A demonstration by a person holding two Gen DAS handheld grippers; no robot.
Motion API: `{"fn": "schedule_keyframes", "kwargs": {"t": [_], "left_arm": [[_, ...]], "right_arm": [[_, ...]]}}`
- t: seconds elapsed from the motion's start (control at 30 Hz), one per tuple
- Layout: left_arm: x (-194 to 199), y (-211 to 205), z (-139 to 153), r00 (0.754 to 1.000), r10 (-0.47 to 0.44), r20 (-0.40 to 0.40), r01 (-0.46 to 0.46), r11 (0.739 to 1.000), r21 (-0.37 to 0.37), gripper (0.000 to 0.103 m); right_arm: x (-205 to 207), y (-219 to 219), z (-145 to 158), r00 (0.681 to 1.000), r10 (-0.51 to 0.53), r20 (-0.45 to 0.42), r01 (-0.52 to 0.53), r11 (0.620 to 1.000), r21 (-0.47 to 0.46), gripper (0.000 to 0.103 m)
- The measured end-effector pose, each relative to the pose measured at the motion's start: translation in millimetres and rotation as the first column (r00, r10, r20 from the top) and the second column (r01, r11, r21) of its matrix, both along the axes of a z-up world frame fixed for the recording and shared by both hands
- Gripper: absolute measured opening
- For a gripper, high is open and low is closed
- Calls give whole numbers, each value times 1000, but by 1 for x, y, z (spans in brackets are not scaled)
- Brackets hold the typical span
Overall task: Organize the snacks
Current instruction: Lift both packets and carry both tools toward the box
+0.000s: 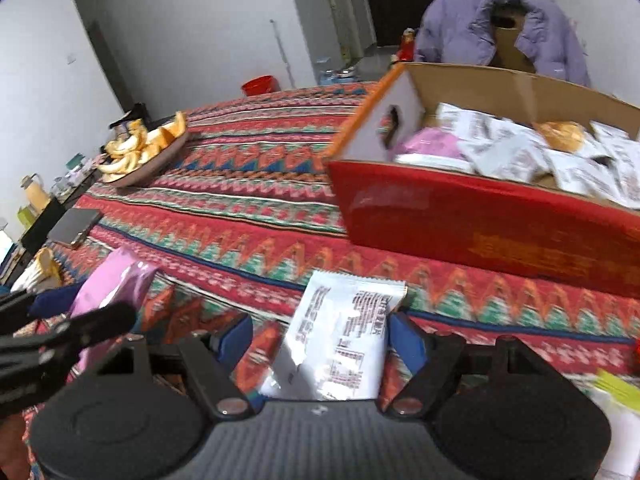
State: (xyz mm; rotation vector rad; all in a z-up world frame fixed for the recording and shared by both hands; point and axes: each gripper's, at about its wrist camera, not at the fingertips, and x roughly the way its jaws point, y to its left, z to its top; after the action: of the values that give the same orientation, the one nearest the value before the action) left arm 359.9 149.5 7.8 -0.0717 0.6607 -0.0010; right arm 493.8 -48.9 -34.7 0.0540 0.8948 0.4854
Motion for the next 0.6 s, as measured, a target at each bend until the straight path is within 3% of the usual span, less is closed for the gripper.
{"fn": "schedule_keyframes", "kwargs": {"t": [0.07,0.13,0.17,0.27,0.33,0.6], "left_arm": [[-8,2,2,1000,22,8,-22,1000,-3,63],[-14,4,2,999,40,9,-39,999,-11,63],[-18,5,3,999,43,9,-43,999,-18,63],[-28,5,3,999,42,9,-41,999,-29,63],[-32,2,5,999,44,11,-43,999,-22,63],[-58,-23,26,999,11,48,-10,1000,-23,63]], "right_arm": [[-1,11,-1,999,26,28,-25,999,-41,70],[-7,23,-2,995,58,80,-45,988,-146,57],[-11,26,-3,993,72,98,-53,982,-182,57],[-20,23,-3,988,96,119,-72,979,-188,53],[-22,20,-1,987,98,127,-73,980,-185,39],[-63,-10,34,972,67,224,-34,988,-147,39]]}}
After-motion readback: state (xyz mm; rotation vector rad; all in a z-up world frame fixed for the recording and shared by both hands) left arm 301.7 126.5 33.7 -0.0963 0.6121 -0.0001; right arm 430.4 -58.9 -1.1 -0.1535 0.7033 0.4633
